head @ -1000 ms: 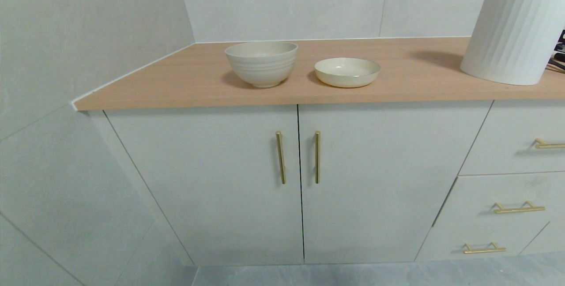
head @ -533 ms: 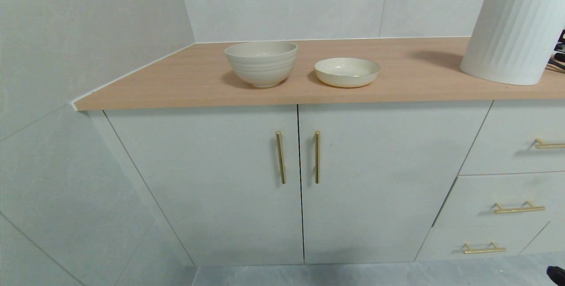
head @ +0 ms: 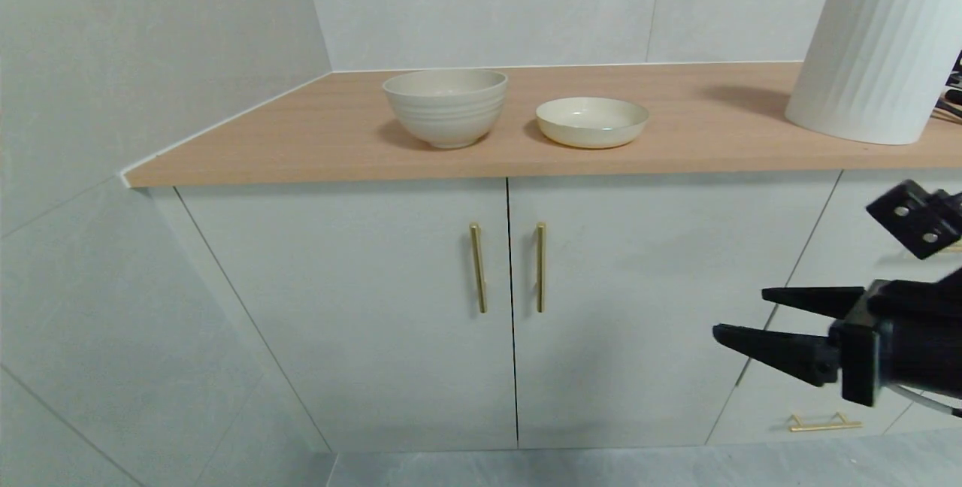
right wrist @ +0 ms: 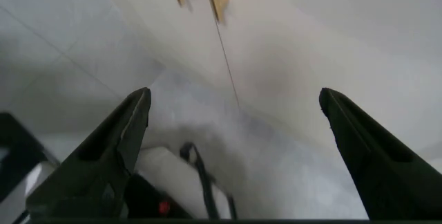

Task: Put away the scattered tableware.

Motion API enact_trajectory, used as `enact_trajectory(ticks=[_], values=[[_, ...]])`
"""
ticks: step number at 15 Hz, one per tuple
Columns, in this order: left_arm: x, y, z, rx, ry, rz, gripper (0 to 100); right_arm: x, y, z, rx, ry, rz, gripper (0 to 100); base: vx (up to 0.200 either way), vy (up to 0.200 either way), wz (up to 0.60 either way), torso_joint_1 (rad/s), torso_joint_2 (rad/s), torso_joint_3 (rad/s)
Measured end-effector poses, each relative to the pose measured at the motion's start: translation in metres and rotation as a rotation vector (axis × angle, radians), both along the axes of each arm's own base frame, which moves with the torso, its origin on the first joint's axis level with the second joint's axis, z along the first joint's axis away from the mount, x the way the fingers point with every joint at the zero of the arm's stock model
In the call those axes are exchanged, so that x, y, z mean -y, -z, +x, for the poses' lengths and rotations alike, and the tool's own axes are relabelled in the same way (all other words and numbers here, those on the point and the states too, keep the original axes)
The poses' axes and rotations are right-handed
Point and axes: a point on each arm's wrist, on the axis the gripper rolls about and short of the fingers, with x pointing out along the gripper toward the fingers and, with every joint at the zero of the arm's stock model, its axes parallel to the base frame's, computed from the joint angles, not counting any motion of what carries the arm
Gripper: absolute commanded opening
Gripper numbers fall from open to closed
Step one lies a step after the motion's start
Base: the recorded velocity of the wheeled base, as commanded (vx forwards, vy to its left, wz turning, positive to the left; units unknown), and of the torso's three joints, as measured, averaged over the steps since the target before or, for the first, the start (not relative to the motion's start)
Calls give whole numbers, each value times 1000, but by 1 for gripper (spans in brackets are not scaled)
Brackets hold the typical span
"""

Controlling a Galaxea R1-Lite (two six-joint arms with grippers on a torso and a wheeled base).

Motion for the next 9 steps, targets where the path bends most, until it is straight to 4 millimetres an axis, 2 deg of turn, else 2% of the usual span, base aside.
enact_trajectory(ticks=[5, 7, 9], values=[[0, 0, 0, 0, 0, 2, 100, -52, 8, 65, -46, -68, -19, 100, 0, 0, 0, 0, 0, 0], [0, 0, 0, 0, 0, 1, 100, -75, 12, 83, -51, -108, -17, 100, 0, 0, 0, 0, 0, 0], [0, 0, 0, 0, 0, 3, 100, -90, 16, 92, -44, -125, 12, 100, 0, 0, 0, 0, 0, 0]])
